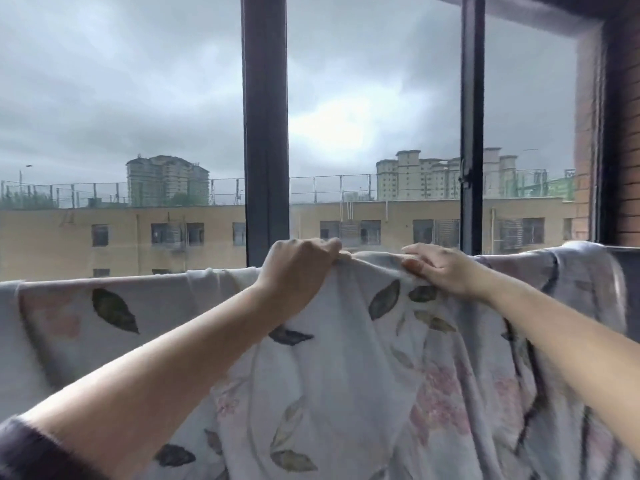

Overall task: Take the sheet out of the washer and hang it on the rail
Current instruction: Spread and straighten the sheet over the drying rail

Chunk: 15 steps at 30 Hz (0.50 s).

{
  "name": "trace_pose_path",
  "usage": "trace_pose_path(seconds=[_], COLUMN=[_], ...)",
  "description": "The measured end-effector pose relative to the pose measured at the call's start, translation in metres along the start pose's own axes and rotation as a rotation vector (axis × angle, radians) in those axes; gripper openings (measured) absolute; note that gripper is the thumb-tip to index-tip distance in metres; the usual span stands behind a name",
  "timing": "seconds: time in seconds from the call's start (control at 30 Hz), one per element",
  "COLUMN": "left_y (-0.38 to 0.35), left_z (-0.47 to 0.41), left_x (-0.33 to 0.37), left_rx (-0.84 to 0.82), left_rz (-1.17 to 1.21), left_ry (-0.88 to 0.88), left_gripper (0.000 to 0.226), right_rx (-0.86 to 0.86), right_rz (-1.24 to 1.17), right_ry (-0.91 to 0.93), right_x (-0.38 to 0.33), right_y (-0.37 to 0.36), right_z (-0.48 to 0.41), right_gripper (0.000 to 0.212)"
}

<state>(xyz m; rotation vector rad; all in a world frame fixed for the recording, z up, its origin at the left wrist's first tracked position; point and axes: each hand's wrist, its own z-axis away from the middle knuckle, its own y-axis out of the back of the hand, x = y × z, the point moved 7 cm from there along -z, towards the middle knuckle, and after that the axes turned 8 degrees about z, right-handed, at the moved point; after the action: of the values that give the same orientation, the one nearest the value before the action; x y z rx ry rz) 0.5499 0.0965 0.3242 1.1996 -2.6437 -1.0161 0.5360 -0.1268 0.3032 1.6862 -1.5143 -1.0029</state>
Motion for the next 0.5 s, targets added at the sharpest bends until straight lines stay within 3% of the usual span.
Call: trace_pose_path(seconds=[0.1, 0.13, 0.23, 0.27, 0.4, 0.5], left_y=[0.015, 0.011, -0.020, -0.020, 0.015, 0.012], left_z=[-0.018, -0.020, -0.002, 0.003, 0.024, 0.071], left_x=[-0.057, -0.083, -0.124, -0.126, -0.068, 0.008], left_rx=[0.181, 0.112, -0.316, -0.308, 0.286, 0.401], left_rz=[-0.022, -0.042, -0.031, -0.006, 0.101, 0.142], left_ry=[0.299, 0.441, 0.772, 0.802, 0.596, 0.393], left_gripper=[0.007, 0.009, 0.020, 0.024, 0.028, 0.036], right_rx=[0.098, 0.106, 0.172, 0.235, 0.464, 0.542], right_rz=[-0.092, -0.060, 0.131, 0.134, 0.086, -0.072], right_ry=[0.032, 0.045, 0.114, 0.118, 0.190, 0.229], right_x=[0.020, 0.021, 0.018, 0.016, 0.014, 0.015], right_y=[0.004, 0.002, -0.012, -0.015, -0.034, -0.067], right_z=[-0.004, -0.006, -0.006, -0.002, 0.034, 0.076], right_gripper=[0.104, 0.105, 0.103, 0.096, 0.054, 0.049])
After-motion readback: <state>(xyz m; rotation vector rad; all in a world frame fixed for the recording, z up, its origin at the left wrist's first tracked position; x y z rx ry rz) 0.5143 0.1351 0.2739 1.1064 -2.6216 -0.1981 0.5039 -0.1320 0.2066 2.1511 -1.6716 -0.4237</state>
